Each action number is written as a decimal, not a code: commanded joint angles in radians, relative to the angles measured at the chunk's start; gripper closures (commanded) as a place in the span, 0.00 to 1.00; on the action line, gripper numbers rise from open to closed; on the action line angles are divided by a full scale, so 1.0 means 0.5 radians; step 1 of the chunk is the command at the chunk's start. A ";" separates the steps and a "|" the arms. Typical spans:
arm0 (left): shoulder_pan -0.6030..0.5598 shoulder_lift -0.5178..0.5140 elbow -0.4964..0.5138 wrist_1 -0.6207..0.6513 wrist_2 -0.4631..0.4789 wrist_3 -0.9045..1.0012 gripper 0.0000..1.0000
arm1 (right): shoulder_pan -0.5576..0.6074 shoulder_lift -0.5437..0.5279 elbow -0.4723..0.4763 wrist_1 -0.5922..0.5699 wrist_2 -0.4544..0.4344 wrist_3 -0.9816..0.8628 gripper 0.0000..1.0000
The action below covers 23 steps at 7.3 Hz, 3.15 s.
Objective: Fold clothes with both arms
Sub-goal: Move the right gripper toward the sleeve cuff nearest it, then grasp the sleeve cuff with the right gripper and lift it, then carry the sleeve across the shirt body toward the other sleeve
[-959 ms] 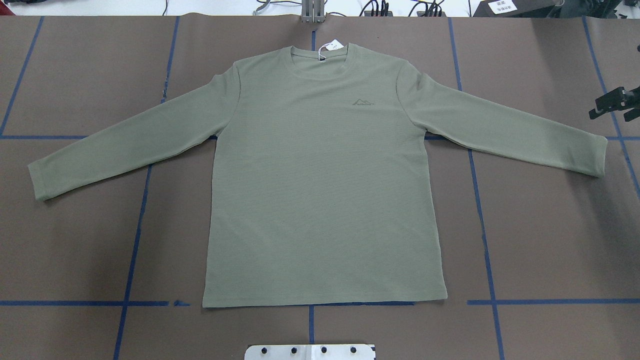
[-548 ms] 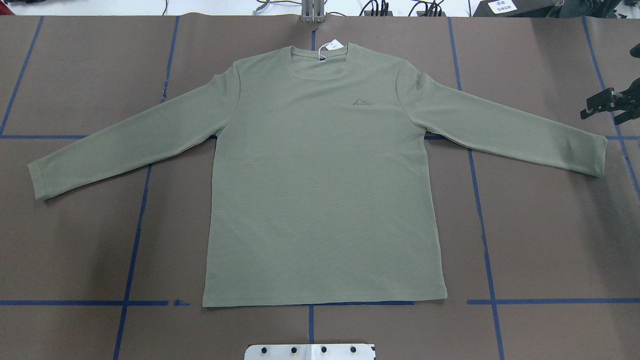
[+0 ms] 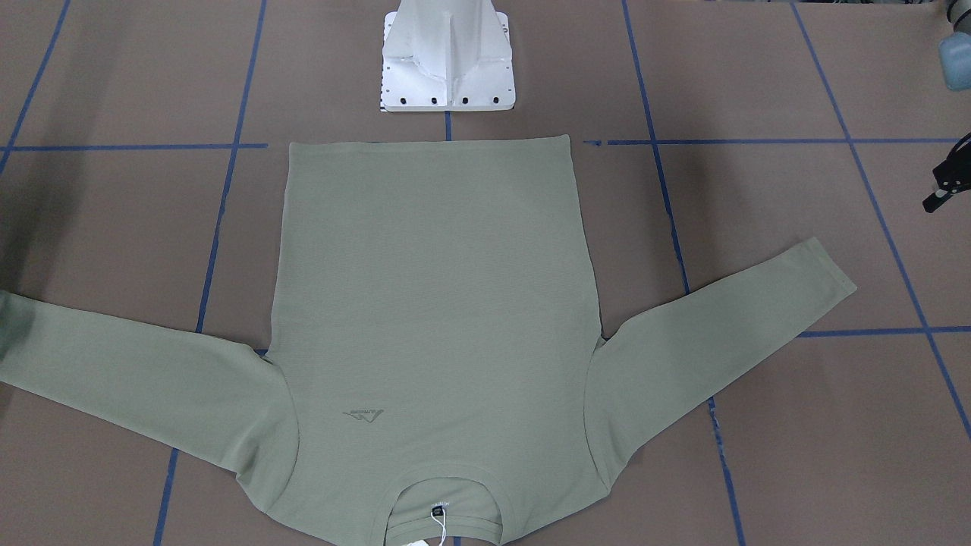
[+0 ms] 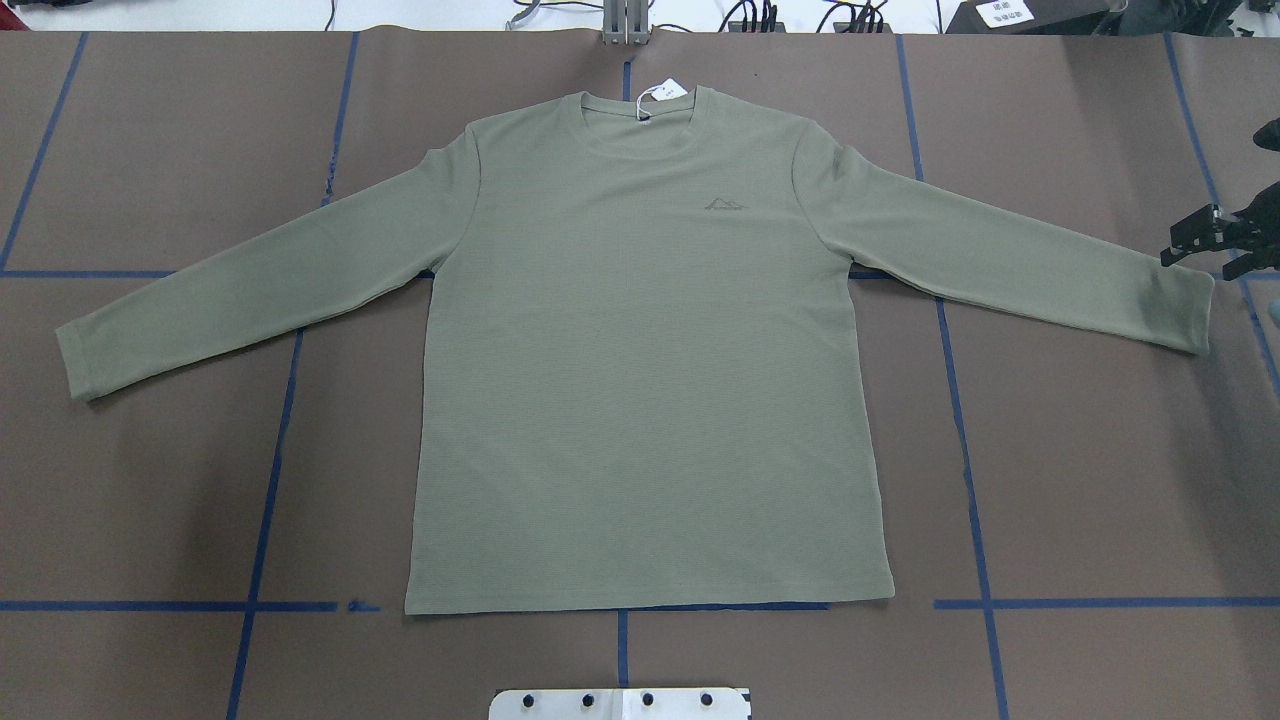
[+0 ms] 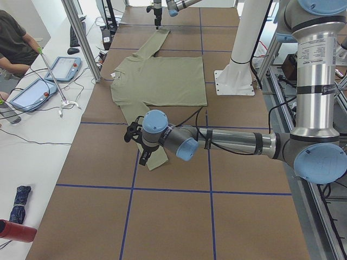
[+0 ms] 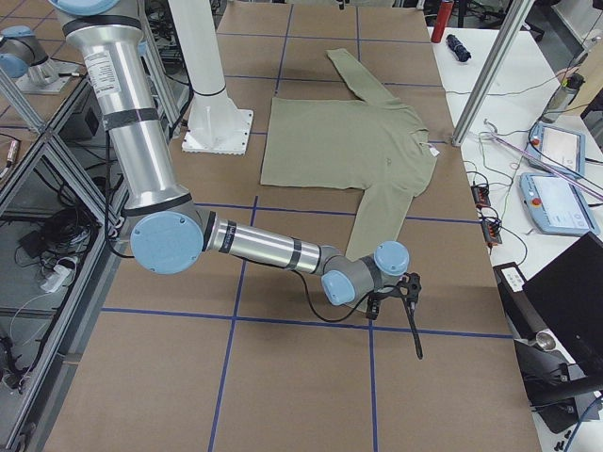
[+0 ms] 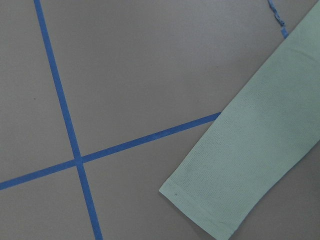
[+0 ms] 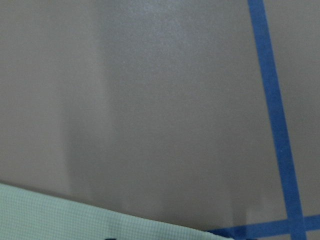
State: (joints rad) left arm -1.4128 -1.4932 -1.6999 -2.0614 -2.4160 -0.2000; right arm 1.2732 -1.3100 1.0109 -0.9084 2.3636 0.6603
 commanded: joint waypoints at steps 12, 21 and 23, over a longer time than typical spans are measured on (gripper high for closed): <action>0.000 -0.039 -0.119 0.003 -0.006 -0.097 0.00 | -0.404 0.271 0.853 -0.021 0.013 1.489 1.00; 0.003 -0.069 -0.095 0.018 -0.031 -0.109 0.00 | -1.448 1.837 -0.211 -0.055 -1.475 2.367 0.02; 0.265 -0.121 -0.040 0.006 0.000 -0.457 0.00 | -1.494 1.929 -0.294 -0.055 -1.595 2.367 0.00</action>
State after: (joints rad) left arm -1.3657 -1.5374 -1.7369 -2.0574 -2.4276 -0.3318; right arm 0.5362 -0.3684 0.8834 -0.9370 1.5909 1.8441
